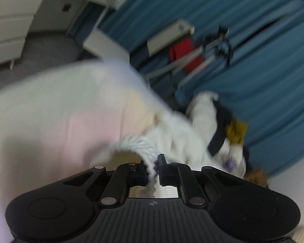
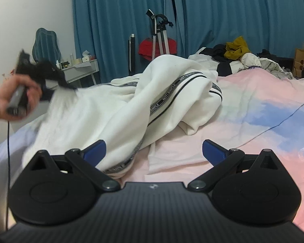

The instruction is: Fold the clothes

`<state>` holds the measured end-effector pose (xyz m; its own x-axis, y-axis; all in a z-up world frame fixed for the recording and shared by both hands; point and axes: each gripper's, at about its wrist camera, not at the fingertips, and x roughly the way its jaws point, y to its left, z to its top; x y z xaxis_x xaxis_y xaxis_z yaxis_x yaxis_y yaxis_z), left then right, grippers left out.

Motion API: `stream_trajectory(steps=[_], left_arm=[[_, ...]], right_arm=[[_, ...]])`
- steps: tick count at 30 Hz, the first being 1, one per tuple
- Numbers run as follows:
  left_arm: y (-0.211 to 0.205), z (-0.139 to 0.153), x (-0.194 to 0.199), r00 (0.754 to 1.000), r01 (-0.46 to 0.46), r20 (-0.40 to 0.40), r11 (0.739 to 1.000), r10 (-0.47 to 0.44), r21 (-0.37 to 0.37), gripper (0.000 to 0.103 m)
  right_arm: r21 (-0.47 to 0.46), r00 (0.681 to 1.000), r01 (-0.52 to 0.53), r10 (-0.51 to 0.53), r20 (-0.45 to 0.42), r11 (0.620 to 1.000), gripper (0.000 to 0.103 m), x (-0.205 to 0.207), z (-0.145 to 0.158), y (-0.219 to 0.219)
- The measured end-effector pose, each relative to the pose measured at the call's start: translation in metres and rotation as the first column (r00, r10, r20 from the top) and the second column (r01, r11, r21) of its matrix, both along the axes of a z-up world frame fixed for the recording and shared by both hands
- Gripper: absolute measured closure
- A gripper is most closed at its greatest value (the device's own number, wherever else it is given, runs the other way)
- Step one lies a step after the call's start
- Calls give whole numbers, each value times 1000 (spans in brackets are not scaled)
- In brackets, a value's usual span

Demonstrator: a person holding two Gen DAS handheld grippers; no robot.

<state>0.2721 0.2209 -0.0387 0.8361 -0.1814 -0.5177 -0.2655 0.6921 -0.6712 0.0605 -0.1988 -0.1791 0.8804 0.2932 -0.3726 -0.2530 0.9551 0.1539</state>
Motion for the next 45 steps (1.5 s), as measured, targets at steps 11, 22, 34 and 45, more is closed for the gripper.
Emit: stream_trajectory(steps=[11,22,34,45], left_arm=[[82,97,38,940,-335,40,901,338,276,94],[75,13,61,962,-204,-110,924,250,322,58],[1,97,-33,997,-65,74,826,29,559,16],[-208,73,-43,873,344,13,634,-488,693,13]], right_arm=[[71,999,45,-46,15,996,0,27,-6,-17],[96,994,91,-84,-69,991,0,66,-38,-28],[30,992,125,-125,9,992,0,42,-8,-22],[71,981,187,-190,48,980,0,10,28,-49]])
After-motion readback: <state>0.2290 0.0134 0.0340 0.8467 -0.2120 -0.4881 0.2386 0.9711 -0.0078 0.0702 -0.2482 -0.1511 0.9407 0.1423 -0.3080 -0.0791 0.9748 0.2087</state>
